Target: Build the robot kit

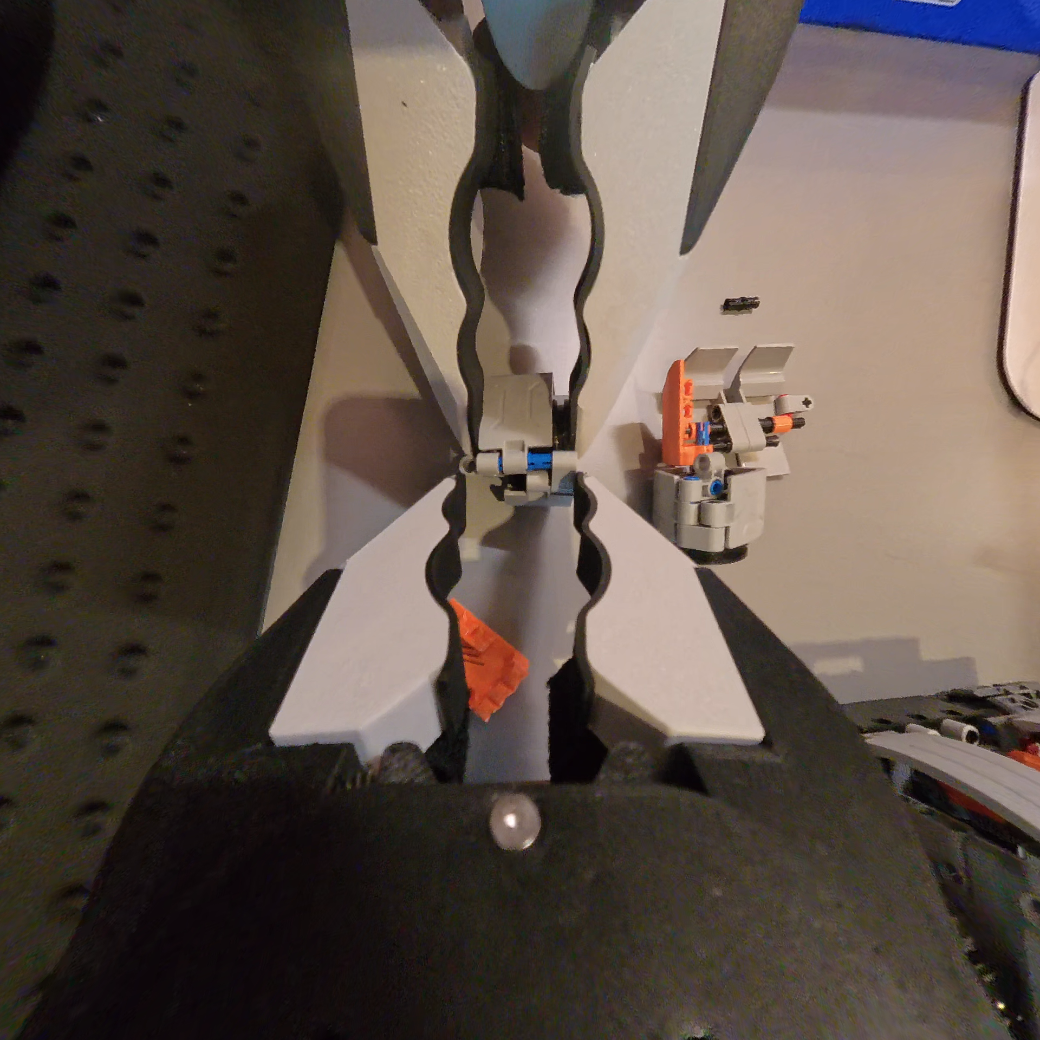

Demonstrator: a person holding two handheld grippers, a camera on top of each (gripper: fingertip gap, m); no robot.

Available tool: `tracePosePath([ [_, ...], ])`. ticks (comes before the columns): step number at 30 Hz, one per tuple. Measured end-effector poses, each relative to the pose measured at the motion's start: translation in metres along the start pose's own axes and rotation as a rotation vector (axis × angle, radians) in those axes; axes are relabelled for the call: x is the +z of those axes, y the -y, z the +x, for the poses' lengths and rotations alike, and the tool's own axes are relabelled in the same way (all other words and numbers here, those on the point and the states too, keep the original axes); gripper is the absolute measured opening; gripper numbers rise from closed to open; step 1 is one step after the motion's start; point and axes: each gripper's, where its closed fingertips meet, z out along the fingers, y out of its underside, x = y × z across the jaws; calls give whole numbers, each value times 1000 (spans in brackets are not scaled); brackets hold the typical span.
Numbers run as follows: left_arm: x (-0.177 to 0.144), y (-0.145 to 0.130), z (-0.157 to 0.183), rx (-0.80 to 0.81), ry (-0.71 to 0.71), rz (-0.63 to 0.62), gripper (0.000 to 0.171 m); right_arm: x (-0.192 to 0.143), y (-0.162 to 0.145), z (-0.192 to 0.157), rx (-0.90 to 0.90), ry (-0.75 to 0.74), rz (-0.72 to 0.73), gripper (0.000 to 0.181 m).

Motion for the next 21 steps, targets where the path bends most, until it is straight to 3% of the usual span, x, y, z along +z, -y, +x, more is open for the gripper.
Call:
tracePosePath([
  [21, 3, 1, 1, -22, 17, -6, 26, 3, -3, 4, -238, -235, -137, 26],
])
